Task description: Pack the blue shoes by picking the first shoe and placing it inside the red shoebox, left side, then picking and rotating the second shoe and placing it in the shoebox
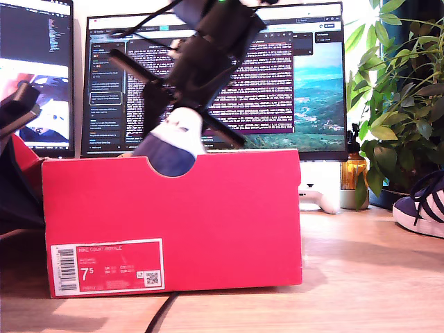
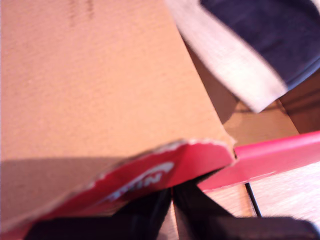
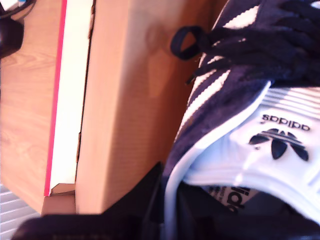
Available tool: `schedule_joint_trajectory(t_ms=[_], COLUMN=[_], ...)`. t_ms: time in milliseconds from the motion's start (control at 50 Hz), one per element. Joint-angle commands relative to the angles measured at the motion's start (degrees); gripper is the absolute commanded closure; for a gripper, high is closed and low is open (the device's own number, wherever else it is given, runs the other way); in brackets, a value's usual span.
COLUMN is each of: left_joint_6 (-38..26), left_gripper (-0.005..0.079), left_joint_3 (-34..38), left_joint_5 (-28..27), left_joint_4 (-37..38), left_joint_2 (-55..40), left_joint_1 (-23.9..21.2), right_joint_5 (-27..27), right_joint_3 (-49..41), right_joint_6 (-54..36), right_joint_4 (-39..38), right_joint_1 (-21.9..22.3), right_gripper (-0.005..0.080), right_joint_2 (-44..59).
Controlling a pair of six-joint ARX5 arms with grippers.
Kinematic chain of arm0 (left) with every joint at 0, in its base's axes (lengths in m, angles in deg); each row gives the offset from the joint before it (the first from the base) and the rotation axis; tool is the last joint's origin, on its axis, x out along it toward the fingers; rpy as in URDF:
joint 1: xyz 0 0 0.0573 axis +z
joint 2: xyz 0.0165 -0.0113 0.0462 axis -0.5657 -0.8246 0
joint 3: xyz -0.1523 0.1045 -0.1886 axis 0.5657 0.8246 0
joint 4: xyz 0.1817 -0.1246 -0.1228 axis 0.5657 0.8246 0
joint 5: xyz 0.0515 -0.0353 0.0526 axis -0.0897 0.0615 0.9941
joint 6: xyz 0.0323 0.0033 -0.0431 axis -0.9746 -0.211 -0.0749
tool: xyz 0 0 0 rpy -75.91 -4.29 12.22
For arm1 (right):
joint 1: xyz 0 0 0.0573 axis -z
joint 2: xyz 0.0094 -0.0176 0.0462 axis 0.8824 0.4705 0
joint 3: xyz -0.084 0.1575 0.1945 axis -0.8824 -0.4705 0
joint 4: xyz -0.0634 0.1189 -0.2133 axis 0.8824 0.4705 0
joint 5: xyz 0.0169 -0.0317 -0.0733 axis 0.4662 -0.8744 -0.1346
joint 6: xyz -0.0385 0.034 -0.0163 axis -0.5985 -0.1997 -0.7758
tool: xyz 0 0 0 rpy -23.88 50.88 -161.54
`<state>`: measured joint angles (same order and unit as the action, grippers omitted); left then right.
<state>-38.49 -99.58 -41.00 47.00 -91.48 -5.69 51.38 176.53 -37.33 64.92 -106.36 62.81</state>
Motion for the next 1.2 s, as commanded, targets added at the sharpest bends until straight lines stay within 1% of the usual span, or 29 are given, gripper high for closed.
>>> schedule_joint_trajectory(t_ms=[0,240,300,360,420,460,520,580,680,740,900,960,1000,1120,1180], left_joint_6=[0.1,0.1,0.1,0.1,0.1,0.1,0.1,0.1,0.1,0.1,0.1,0.1,0.1,0.1,0.1], left_gripper=[0.0762,0.0762,0.0762,0.0762,0.0762,0.0762,0.0762,0.0762,0.0762,0.0762,0.0762,0.0762,0.0762,0.0762,0.0762], left_joint_3=[0.4,0.4,0.4,0.4,0.4,0.4,0.4,0.4,0.4,0.4,0.4,0.4,0.4,0.4,0.4], left_joint_5=[-0.1,-0.1,-0.1,-0.1,-0.1,-0.1,-0.1,-0.1,-0.1,-0.1,-0.1,-0.1,-0.1,-0.1,-0.1], left_joint_4=[-0.5,-0.4,-0.4,-0.4,-0.4,-0.4,-0.4,-0.4,-0.4,-0.4,-0.4,-0.4,-0.4,-0.4,-0.4], left_joint_2=[-0.2,-0.2,-0.2,-0.2,-0.2,-0.2,-0.2,-0.2,-0.2,-0.2,-0.2,-0.2,-0.2,-0.2,-0.2], left_joint_1=[-0.1,-0.1,-0.1,-0.1,-0.1,-0.1,-0.1,-0.1,-0.1,-0.1,-0.1,-0.1,-0.1,-0.1,-0.1], right_joint_5=[-0.7,-1.4,-1.4,-1.4,-1.4,-1.4,-1.4,-1.2,-0.8,-0.8,-1.0,-1.0,-0.4,5.0,4.9], right_joint_3=[1.9,1.9,1.9,1.9,1.9,1.9,1.9,1.9,2.7,4.2,12.3,16.3,18.9,26.3,29.1], right_joint_6=[0.1,0.3,0.9,0.9,0.9,0.9,0.9,0.9,0.9,0.7,-2.8,-2.2,-1.6,-1.1,-1.0], right_joint_4=[-1.6,-2.5,-2.6,-2.8,-3.2,-3.2,-3.1,-2.8,-1.8,0.2,10.2,14.0,16.5,23.2,26.1], right_joint_1=[-0.8,-1.3,-1.3,-1.6,-1.6,-1.6,-1.5,-1.5,-1.5,-1.5,-0.6,0.0,0.6,2.8,3.9], right_gripper=[0.0765,0.0764,0.0745,0.0693,0.0593,0.0509,0.0417,0.0376,0.0373,0.0373,0.0373,0.0372,0.0371,0.0371,0.0371], right_joint_2=[0.9,3.4,3.5,3.5,3.5,3.5,3.5,3.4,3.0,2.7,1.1,0.7,0.5,0.5,0.5])
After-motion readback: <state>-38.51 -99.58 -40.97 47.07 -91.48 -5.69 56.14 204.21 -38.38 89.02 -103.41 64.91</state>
